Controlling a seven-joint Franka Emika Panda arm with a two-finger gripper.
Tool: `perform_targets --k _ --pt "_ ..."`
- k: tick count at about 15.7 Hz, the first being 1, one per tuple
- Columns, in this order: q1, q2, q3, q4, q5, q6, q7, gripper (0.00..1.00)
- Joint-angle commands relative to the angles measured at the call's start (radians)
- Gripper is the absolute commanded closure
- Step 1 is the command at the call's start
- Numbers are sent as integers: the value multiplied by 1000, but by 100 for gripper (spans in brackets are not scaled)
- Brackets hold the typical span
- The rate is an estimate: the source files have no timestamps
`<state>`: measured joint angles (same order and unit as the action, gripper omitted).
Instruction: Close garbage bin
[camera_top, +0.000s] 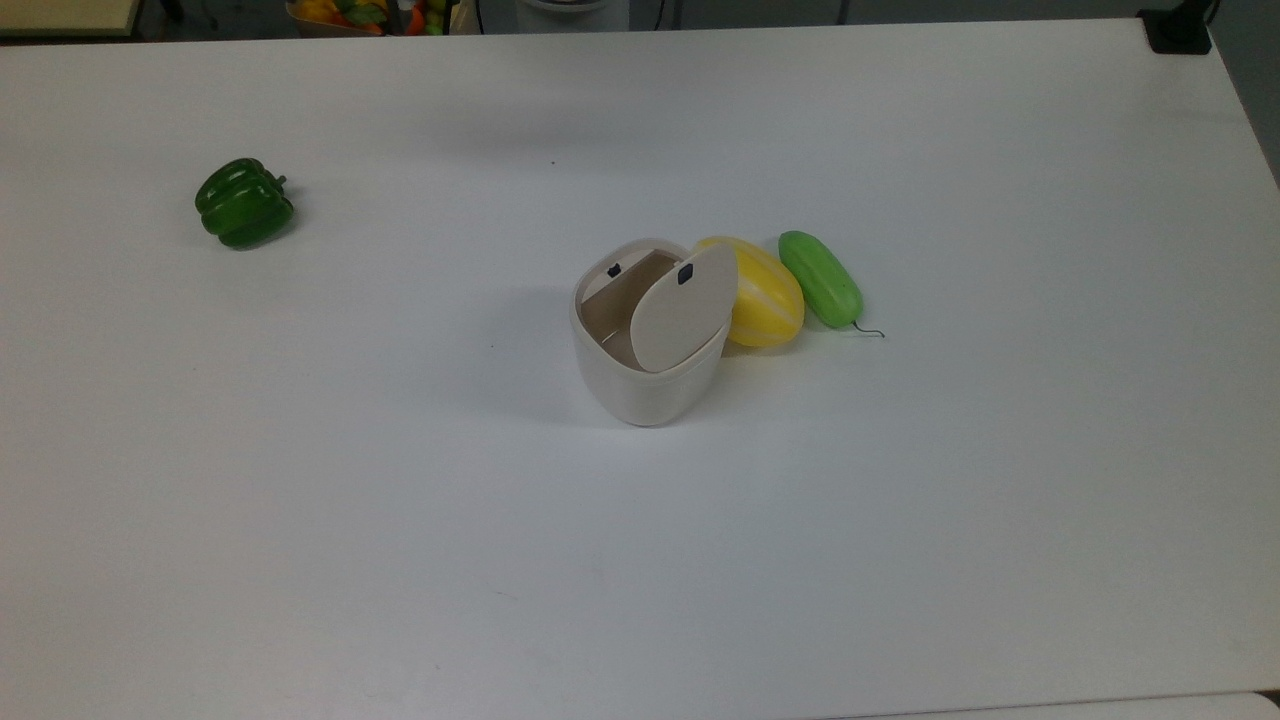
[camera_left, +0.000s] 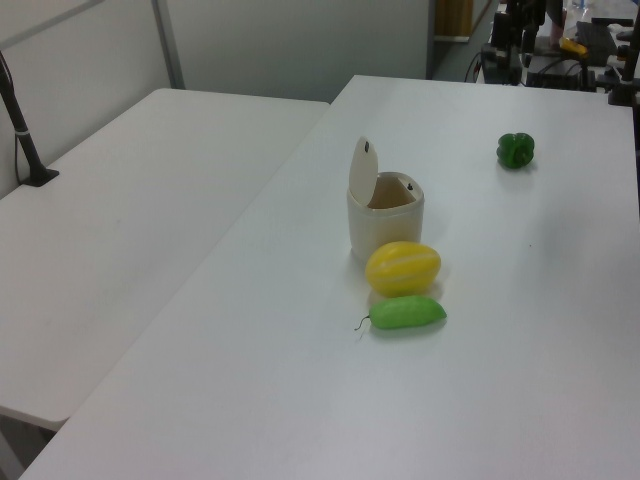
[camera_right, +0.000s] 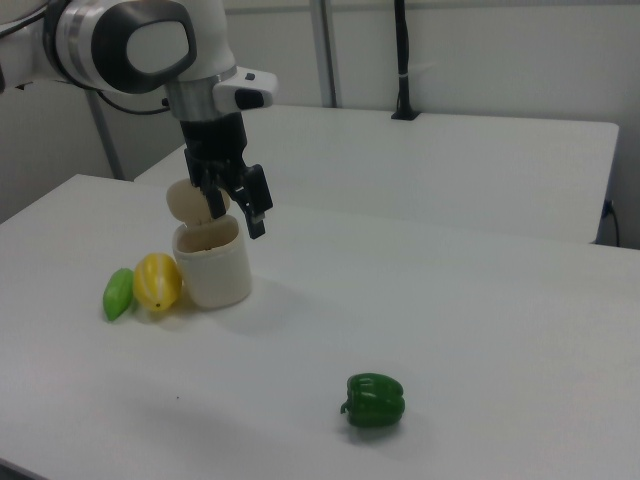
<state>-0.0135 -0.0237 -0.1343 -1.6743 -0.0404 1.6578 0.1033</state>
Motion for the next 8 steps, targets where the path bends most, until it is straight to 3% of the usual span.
perform_targets --k 1,6,8 --pt "6 -12 9 -7 19 -10 21 0" --pt "12 7 22 -7 16 62 4 0" --pt "15 10 24 -5 19 77 1 15"
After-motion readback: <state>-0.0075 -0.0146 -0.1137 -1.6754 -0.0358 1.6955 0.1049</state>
